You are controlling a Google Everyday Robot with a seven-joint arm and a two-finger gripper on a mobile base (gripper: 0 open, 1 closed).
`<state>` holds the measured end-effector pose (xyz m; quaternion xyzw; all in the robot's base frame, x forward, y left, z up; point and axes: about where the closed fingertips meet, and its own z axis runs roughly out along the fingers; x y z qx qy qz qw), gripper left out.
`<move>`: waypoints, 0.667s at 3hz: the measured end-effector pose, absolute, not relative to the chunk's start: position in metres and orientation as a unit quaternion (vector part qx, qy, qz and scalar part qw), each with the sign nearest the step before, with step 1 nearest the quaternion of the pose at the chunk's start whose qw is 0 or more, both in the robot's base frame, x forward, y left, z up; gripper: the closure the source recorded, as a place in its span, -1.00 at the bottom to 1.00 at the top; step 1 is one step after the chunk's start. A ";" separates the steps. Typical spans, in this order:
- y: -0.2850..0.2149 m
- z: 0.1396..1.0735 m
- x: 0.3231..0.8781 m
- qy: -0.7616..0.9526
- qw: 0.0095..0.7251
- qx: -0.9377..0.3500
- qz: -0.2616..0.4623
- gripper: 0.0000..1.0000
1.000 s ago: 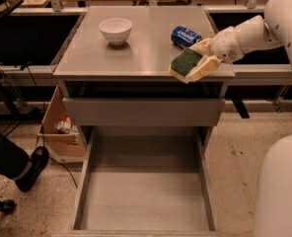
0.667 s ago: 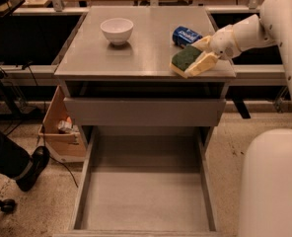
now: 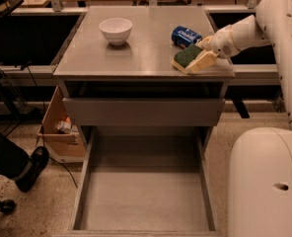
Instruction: Pick sponge from middle drawer and place on counter
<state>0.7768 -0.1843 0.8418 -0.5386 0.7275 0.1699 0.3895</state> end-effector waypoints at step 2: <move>-0.195 0.844 0.777 0.735 0.390 -0.527 0.175 -0.92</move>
Offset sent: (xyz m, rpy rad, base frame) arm 0.0083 -0.0256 0.0143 0.0105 0.0135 -0.0339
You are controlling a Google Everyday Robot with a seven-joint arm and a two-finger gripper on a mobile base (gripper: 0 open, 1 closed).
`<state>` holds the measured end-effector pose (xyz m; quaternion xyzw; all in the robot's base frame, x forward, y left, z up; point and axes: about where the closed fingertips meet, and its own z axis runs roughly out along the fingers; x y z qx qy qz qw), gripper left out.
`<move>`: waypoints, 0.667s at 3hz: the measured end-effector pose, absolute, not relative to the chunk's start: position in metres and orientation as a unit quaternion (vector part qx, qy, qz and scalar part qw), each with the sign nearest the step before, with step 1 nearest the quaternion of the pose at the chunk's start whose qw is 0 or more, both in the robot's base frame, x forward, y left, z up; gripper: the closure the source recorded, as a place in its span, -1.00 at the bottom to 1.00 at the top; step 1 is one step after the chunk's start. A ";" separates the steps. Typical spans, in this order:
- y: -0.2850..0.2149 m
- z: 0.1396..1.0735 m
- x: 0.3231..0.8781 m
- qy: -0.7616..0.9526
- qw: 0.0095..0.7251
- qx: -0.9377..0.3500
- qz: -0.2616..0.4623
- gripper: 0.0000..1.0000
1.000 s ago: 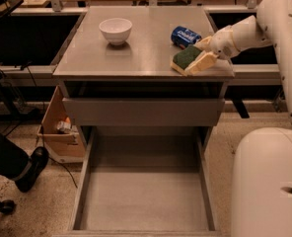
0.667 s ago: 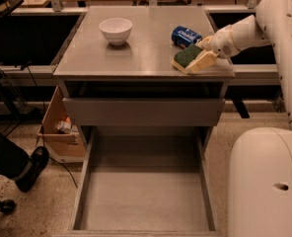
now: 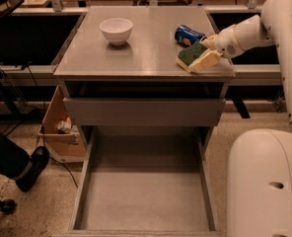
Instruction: Pick sponge from middle drawer and place on counter
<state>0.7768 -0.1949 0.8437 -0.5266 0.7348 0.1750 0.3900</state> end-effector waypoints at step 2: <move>-0.212 0.861 0.754 0.722 0.404 -0.524 0.202 -1.00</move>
Offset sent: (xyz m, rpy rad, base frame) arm -0.0411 -0.0482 0.0429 0.0861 -0.0099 0.0357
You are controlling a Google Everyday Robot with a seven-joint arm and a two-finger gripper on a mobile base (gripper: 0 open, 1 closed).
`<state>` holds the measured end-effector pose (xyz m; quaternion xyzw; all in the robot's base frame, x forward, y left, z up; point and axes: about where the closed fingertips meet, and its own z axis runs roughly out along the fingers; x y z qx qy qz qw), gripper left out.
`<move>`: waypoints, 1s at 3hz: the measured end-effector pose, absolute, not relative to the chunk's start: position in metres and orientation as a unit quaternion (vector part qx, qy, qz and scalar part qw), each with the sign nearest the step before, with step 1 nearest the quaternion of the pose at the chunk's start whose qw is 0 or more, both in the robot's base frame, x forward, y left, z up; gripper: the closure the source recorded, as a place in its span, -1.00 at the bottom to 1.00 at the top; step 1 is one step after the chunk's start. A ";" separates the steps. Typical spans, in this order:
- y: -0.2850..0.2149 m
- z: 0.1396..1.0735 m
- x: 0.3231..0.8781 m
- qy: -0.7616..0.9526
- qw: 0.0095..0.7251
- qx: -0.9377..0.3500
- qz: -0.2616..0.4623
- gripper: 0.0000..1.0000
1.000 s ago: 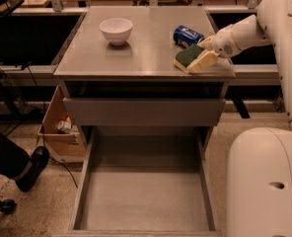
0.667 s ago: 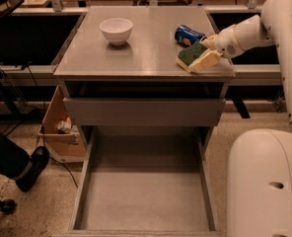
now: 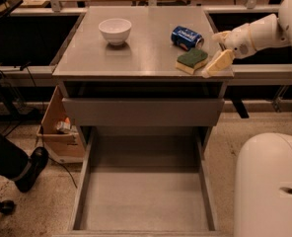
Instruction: Pick sponge from middle drawer and place on counter
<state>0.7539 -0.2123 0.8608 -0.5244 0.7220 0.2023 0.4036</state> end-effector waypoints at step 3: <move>-0.320 0.925 0.676 0.695 0.481 -0.489 0.214 -1.00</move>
Offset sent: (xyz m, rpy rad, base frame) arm -0.0854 -0.1414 0.0806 0.1815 -0.0941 0.0113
